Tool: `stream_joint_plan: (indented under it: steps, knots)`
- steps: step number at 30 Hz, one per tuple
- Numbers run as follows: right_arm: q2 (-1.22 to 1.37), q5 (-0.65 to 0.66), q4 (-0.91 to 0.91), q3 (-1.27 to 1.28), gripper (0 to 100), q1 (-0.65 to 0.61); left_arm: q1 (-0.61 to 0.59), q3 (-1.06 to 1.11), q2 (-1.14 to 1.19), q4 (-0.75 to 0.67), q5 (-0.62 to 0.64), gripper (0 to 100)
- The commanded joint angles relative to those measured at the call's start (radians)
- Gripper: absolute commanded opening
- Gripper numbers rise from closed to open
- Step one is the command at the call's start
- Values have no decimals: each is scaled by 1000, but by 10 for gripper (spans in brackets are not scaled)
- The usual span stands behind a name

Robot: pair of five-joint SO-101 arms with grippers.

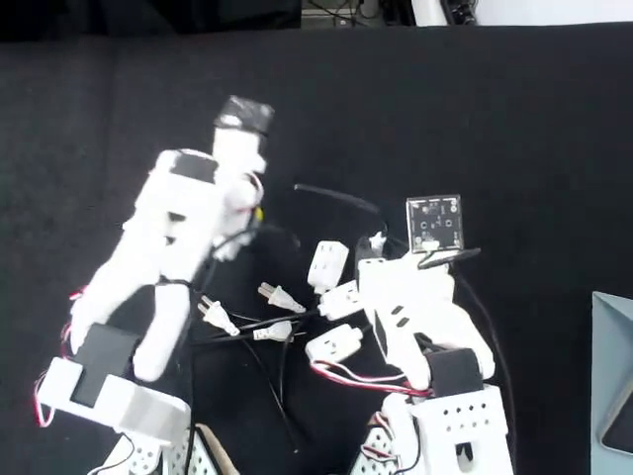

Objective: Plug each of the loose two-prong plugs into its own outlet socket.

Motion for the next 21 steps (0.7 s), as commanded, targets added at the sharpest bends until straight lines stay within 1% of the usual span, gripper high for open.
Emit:
stream_joint_plan:
  steps: [1, 3, 4, 7, 9, 10, 14, 21]
  knots:
    - [1, -2, -23, -50, 12, 20, 70, 110, -40, -138, -9, 30]
    - [1, -2, -23, -50, 12, 20, 93, 162, -40, -192, -9, 38]
    - [1, -2, -23, -50, 12, 20, 96, 179, -40, -204, -5, 62]
    - [1, -2, -23, -47, 13, 20, 88, 199, -48, -201, 9, 191]
    - [1, 0, -23, -45, 13, 18, 53, 197, -48, -199, 52, 237]
    - [1, 0, -23, -45, 13, 18, 31, 191, -48, -199, 61, 238]
    - [1, 0, -23, -44, 13, 17, -39, 180, -49, -201, 25, 238]
    - [1, 0, -23, -44, 13, 15, -159, 168, -49, -204, -5, 239]
